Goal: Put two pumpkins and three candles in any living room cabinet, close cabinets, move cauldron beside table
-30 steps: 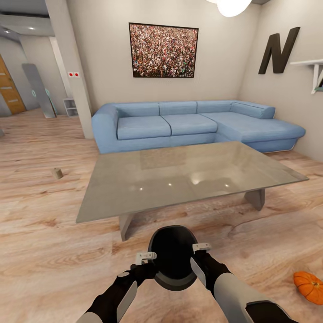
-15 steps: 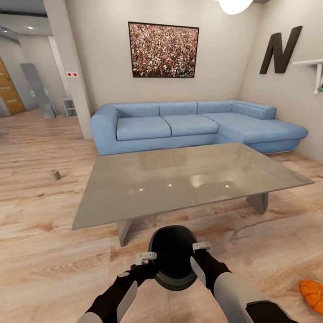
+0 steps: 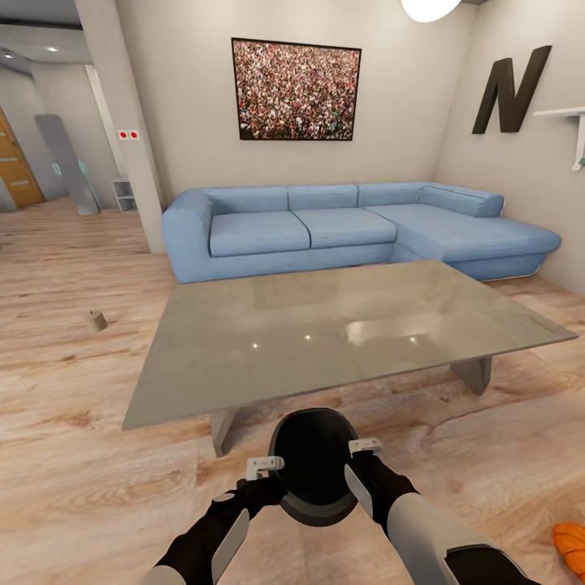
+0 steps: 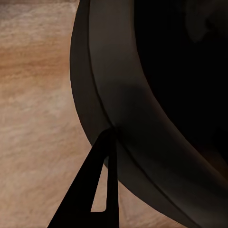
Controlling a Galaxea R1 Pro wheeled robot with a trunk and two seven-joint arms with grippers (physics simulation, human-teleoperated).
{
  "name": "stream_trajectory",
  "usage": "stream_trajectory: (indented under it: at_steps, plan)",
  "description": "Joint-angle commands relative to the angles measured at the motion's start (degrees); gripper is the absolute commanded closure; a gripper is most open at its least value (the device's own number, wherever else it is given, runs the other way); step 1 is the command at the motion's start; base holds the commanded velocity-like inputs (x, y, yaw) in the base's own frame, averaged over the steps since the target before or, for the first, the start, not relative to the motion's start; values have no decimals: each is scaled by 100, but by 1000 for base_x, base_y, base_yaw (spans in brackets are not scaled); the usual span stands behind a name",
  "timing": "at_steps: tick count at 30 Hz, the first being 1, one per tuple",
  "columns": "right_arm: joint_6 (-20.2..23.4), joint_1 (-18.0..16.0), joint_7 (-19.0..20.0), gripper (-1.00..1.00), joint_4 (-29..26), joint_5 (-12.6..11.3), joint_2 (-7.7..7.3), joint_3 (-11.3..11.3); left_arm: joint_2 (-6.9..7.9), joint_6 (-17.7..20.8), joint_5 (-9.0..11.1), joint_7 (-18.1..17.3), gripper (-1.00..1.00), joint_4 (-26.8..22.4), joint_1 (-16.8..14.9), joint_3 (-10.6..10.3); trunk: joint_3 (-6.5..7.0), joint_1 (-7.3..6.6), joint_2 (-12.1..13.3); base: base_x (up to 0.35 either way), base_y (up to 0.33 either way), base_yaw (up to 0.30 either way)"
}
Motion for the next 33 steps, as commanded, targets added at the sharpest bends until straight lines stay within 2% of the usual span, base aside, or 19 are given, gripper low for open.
stream_trajectory:
  at_steps: [1, 14, 33]
  plan:
    - [-279, -2, 146, 100, -55, -94, 3, -65, 0, 26, -39, 37, 100, 5, -1, 126, -5, -1, -3, 93, 0, 0]
    - [-279, -3, 138, 100, -55, -94, 3, -65, 0, 26, -39, 37, 100, 5, -1, 129, -5, -1, -3, 80, 0, 0]
    - [-279, -4, 137, 100, -55, -94, 3, -65, 0, 24, -39, 37, 100, 5, -1, 131, -5, -1, -3, 7, 0, 0]
